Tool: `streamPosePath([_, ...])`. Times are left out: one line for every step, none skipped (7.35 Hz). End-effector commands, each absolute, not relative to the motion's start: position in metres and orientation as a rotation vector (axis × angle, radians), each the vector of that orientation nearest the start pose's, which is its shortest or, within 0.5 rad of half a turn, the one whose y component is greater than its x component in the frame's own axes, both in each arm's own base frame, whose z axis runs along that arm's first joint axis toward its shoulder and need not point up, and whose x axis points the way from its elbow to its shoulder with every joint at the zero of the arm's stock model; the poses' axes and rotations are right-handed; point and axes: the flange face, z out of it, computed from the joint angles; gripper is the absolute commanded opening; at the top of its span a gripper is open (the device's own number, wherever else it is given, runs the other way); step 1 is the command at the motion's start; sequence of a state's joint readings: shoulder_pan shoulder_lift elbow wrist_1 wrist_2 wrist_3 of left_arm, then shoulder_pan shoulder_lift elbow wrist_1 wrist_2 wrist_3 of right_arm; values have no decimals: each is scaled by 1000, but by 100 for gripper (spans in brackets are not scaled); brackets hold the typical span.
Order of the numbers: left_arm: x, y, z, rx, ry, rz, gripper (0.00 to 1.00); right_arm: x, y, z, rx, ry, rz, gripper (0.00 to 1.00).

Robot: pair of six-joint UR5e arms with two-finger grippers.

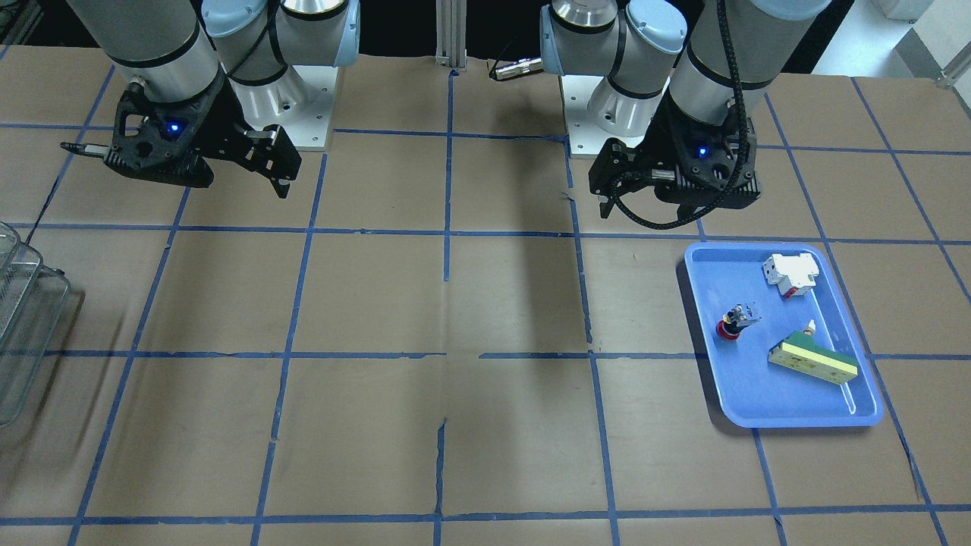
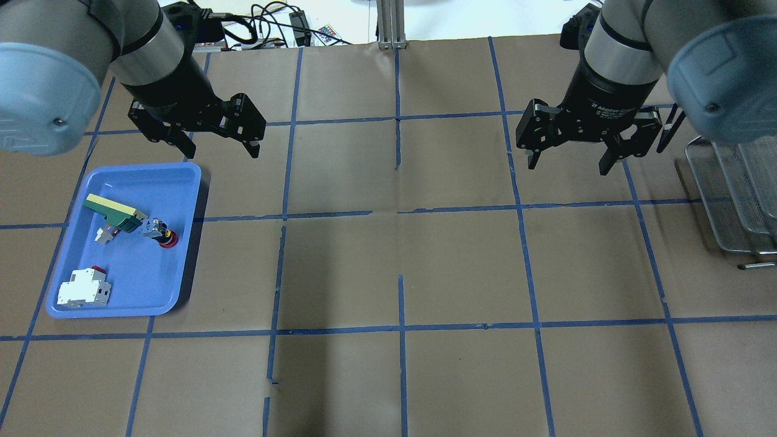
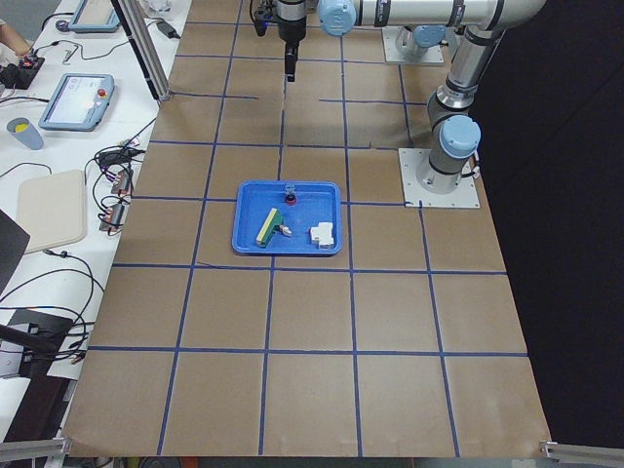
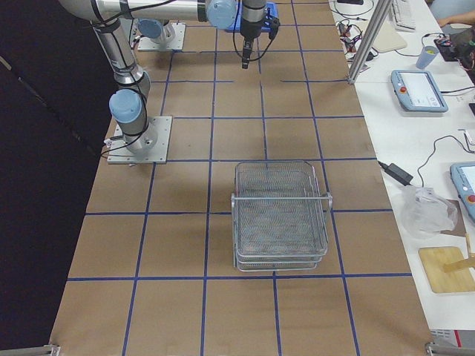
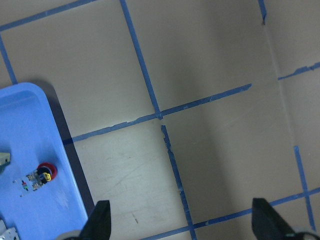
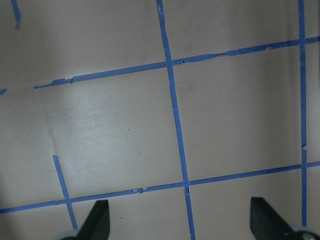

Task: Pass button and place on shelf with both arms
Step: 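Move the left gripper down to the red push-button switch in the blue tray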

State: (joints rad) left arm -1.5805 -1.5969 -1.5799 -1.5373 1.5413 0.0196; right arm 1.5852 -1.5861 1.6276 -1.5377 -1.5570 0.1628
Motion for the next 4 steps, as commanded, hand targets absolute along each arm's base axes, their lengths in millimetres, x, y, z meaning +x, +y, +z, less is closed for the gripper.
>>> streamPosePath([-142, -503, 477, 9, 3171, 22, 100, 142, -475, 467, 234, 3123, 105, 100])
streamPosePath([-139, -501, 472, 60, 3170, 36, 100, 141, -476, 467, 262, 3121, 100, 100])
streamPosePath([-133, -498, 472, 253, 3162, 25, 100, 140, -474, 466, 267, 3123, 124, 100])
streamPosePath([-122, -504, 467, 451, 3142, 30, 100, 137, -474, 466, 272, 3122, 131, 100])
